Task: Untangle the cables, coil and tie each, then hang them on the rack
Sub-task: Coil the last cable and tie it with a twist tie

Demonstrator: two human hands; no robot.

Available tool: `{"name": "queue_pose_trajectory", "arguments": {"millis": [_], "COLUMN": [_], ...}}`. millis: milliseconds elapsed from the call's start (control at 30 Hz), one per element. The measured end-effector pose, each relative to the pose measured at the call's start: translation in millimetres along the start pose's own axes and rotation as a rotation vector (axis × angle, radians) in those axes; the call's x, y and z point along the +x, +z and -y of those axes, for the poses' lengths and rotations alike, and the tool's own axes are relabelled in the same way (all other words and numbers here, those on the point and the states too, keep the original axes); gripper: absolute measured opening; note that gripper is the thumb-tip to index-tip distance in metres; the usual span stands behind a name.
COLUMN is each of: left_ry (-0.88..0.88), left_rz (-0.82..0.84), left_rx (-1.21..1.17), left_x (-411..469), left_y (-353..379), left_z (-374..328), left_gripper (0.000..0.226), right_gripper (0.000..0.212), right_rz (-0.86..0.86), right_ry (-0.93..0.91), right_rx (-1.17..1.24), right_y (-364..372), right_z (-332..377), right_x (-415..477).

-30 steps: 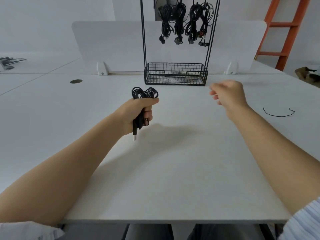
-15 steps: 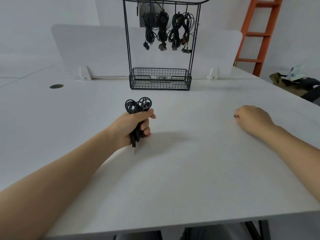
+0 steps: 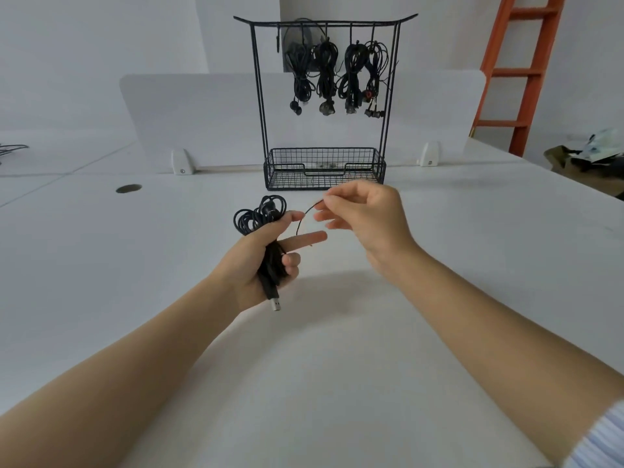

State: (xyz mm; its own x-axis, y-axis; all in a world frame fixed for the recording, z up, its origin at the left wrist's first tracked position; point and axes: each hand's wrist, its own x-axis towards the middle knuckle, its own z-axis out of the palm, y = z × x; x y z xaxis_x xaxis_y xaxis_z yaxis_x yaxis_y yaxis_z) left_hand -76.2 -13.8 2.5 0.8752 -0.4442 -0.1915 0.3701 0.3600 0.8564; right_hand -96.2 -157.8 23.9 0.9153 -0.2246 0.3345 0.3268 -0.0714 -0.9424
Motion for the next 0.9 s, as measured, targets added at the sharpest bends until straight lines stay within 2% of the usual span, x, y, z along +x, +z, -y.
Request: {"name": "queue_pose_trajectory", "arguments": {"millis": [67,100,167,267,300,367,467,567,633,700,767,833,900], "left_ry": [0.067,0.106,0.176,0.235,0.263,0.346,0.396,0.31,0.226,0.138,0.026,-0.131,-0.278], "left_rz": [-0.02,-0.045,-0.089,-0.13,-0.138,-0.178,-0.224,-0.09,-0.012,0.035,0.103,0.223,0.388], "left_rx": [-0.048,-0.056,-0.037,-0.011,0.004,0.105,0.32,0.461,0.532,0.566,0.545,0.504,0.479], "left_x": [2.1,3.5,5.6,8.1,8.4,9.4,7.8,1.7,-2.3,-5.4,-7.2,-9.1,-10.9], "left_y": [-0.7,-1.9,-3.5,-7.9,-8.8,-10.7,-10.7,-4.6,1.7,8.2,12.9,13.6,12.2], "left_z": [-1.5,-1.3,-3.0,-2.6,-3.0,-4.7,-8.3,-4.3,0.5,6.4,11.3,14.9,17.1], "left_gripper": [0.016,0.018,0.026,0.042,0.043,0.036,0.016,0.02,0.031,0.04,0.041,0.039,0.029], "right_gripper": [0.018,0.018,0.014,0.014,0.016,0.017,0.018,0.021,0.021,0.021,0.023,0.023,0.022], "right_rz": [-0.012,-0.011,-0.006,0.124,0.152,0.104,-0.079,-0.16,-0.185,-0.124,0.034,0.15,0.167], "right_ry": [0.039,0.026,-0.081,-0.142,-0.124,-0.085,0.078,0.223,0.175,0.048,-0.068,-0.095,-0.085], "right_rx": [0.027,-0.067,-0.422,-0.909,-1.01,-1.066,-0.816,-0.418,-0.183,-0.038,-0.024,-0.075,-0.106], "right_y": [2.9,2.5,-1.1,-2.7,-3.1,-5.6,-15.7,-19.3,-12.0,-0.9,11.9,20.0,20.7], "right_z": [-10.3,-17.4,-26.5,-36.8,-39.9,-42.2,-38.2,-30.2,-20.7,-10.4,-3.9,-2.2,-1.5], "right_x": [-3.6,-4.8,-4.8,-4.3,-3.5,-1.1,5.5,3.0,-2.8,-9.8,-17.1,-22.7,-24.7]}}
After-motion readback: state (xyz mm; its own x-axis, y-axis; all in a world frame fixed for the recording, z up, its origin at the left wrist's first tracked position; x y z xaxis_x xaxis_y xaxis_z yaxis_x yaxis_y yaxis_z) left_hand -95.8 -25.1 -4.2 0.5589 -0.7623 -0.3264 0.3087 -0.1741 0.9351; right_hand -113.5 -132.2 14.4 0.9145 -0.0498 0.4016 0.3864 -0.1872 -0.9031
